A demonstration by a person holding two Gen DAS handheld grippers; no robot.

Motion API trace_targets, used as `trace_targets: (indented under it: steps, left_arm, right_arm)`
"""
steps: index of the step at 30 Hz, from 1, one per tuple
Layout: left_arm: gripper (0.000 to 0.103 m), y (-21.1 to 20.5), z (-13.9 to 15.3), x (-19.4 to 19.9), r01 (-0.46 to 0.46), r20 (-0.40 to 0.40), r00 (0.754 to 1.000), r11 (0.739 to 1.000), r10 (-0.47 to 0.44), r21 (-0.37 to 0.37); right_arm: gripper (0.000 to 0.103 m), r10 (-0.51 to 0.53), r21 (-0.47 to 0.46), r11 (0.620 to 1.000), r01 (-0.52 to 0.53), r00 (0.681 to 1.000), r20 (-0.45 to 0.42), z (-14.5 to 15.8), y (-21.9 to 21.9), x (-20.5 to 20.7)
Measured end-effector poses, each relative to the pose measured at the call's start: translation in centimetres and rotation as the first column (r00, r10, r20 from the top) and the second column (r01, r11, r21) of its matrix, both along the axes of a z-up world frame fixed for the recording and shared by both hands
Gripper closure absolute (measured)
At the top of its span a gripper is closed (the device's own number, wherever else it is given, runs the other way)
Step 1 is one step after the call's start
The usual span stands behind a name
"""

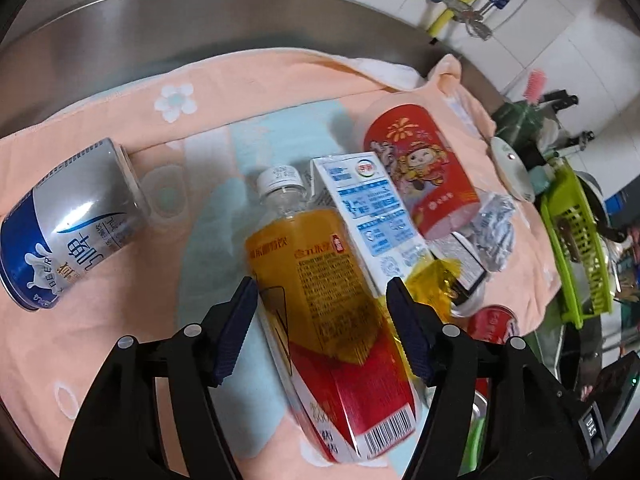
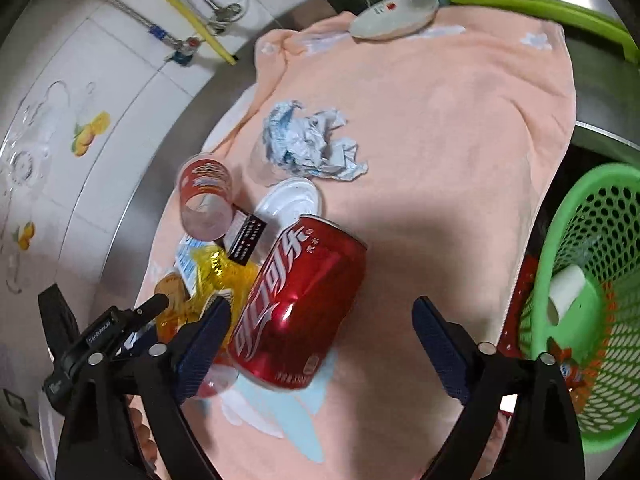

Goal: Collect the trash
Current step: 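Grasp the red Coca-Cola can with the right tool while the left grasps the juice bottle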

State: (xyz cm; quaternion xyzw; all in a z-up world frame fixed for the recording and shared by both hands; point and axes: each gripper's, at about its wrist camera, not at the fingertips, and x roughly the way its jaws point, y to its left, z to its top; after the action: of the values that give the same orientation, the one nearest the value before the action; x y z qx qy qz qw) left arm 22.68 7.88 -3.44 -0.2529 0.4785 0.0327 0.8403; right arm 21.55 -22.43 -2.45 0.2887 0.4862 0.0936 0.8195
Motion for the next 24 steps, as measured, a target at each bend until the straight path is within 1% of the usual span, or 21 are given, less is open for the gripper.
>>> trace_targets:
  steps: [3,4,8,10,12,14,15,17,18,20,21,22,24]
  left_arm:
    - [0.035,-0.1,-0.7,0.6,-0.012,-0.027,1.000,1.000,0.011,-0.004]
    - [0.034,-0.1,-0.9,0.7,-0.017,-0.031,0.999,1.000,0.016,-0.018]
    - [0.032,-0.1,-1.3,0.7,-0.024,-0.041,0.999,0.999,0.023,-0.031]
    - [0.031,0.0,-1.5,0.8,-0.025,-0.048,0.999,0.998,0.023,-0.049]
    - [0.030,0.3,-1.8,0.9,-0.030,-0.057,0.998,0.997,0.026,-0.071]
    - [0.027,0.4,-2.0,1.0,-0.031,-0.061,0.998,0.996,0.026,-0.082]
    - [0.027,0.4,-2.1,1.1,-0.030,-0.062,0.998,0.996,0.025,-0.084]
    - [0.027,0.2,-2.1,1.2,-0.023,-0.061,0.998,0.997,0.018,-0.079]
    - [0.027,0.1,-2.2,1.2,-0.019,-0.061,0.998,0.997,0.015,-0.076]
    - [0.027,0.0,-2.5,1.4,-0.011,-0.073,0.997,0.997,0.004,-0.083]
    - [0.027,-0.1,-2.6,1.4,-0.009,-0.076,0.997,0.996,0.003,-0.087]
    - [0.026,-0.1,-2.9,1.5,-0.004,-0.079,0.997,0.995,-0.004,-0.097]
    - [0.027,0.1,-3.2,1.5,0.002,-0.073,0.997,0.993,-0.011,-0.121]
  right_arm:
    - [0.016,-0.014,0.023,1.000,0.015,0.999,-0.037,-0.8,0.2,0.7]
    - [0.016,-0.016,0.030,0.999,0.018,0.999,-0.045,-1.0,0.3,0.9]
    - [0.016,-0.028,0.050,0.998,0.031,0.997,-0.067,-1.4,0.9,1.4]
    - [0.016,-0.036,0.072,0.997,0.042,0.996,-0.084,-1.7,1.2,1.7]
    - [0.016,-0.043,0.069,0.996,0.050,0.994,-0.099,-2.0,1.6,2.0]
    - [0.018,-0.048,0.073,0.996,0.057,0.992,-0.115,-2.5,1.9,2.3]
    - [0.021,-0.046,0.084,0.995,0.057,0.991,-0.126,-2.8,2.1,2.5]
    - [0.023,-0.046,0.112,0.992,0.064,0.987,-0.152,-3.6,2.4,2.9]
    - [0.023,-0.049,0.119,0.991,0.068,0.987,-0.156,-3.8,2.5,3.0]
    - [0.024,-0.050,0.103,0.993,0.065,0.989,-0.141,-3.6,2.7,3.0]
    - [0.028,-0.047,0.098,0.993,0.061,0.989,-0.137,-3.6,2.7,3.0]
    - [0.030,-0.047,0.096,0.994,0.060,0.990,-0.134,-3.6,2.7,2.9]
    - [0.030,-0.037,0.110,0.993,0.051,0.991,-0.127,-3.6,2.5,2.6]
